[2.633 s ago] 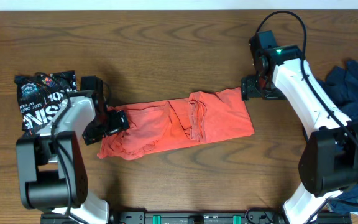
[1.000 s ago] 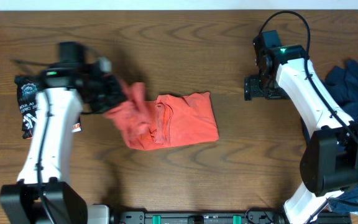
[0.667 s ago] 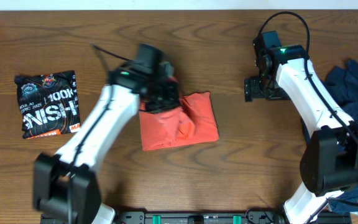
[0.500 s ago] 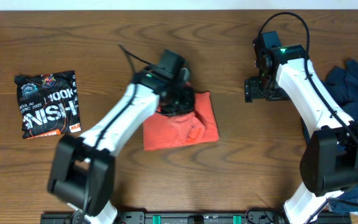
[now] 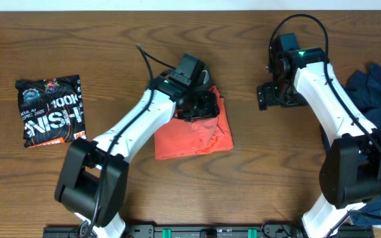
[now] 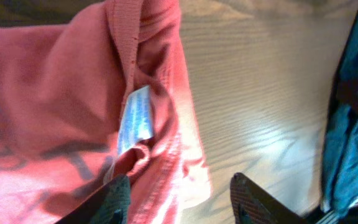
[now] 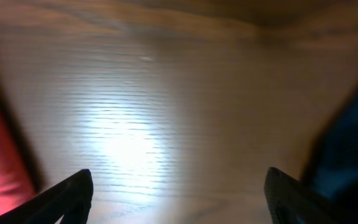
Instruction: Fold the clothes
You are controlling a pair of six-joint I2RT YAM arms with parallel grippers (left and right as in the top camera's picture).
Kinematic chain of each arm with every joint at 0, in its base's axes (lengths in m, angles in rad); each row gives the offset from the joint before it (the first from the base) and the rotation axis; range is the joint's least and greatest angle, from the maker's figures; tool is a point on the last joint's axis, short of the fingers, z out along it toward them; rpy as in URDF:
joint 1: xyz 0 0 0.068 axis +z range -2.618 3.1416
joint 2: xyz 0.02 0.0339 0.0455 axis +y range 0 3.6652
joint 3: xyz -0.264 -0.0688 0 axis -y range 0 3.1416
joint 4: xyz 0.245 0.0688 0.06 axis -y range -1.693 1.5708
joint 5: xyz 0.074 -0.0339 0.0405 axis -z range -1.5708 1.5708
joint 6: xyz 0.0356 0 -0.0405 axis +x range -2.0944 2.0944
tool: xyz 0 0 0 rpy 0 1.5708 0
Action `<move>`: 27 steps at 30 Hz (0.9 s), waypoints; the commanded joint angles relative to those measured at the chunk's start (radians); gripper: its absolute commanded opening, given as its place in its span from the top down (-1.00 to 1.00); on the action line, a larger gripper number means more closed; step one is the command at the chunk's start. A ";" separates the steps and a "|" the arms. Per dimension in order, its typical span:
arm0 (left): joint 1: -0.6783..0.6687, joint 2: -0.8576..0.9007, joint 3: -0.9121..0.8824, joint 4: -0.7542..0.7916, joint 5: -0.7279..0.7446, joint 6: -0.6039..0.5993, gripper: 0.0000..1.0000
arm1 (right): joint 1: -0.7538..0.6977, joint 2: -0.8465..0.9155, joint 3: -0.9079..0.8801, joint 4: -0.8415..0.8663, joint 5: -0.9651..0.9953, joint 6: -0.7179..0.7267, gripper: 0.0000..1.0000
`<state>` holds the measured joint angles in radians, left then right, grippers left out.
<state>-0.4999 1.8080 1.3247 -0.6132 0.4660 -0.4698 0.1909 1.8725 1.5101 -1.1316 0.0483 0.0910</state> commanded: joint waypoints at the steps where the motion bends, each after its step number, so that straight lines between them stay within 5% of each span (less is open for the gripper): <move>1: 0.090 -0.097 0.050 -0.038 -0.050 0.077 -0.11 | -0.002 -0.021 0.014 0.017 -0.297 -0.241 -0.72; 6: 0.244 -0.173 0.050 -0.048 -0.151 0.072 -0.12 | 0.025 -0.021 0.014 0.043 -0.827 -0.489 -0.72; 9: 0.302 -0.163 0.042 -0.050 -0.234 0.072 -0.12 | 0.066 -0.021 0.014 0.116 -0.971 -0.507 -0.70; 27: 0.335 0.116 0.028 -0.042 -0.131 0.073 -0.40 | 0.452 -0.002 0.007 0.220 -0.305 -0.245 -0.70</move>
<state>-0.1593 1.9041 1.3640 -0.6495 0.2794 -0.4099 0.6270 1.8725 1.5108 -0.9108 -0.4473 -0.2340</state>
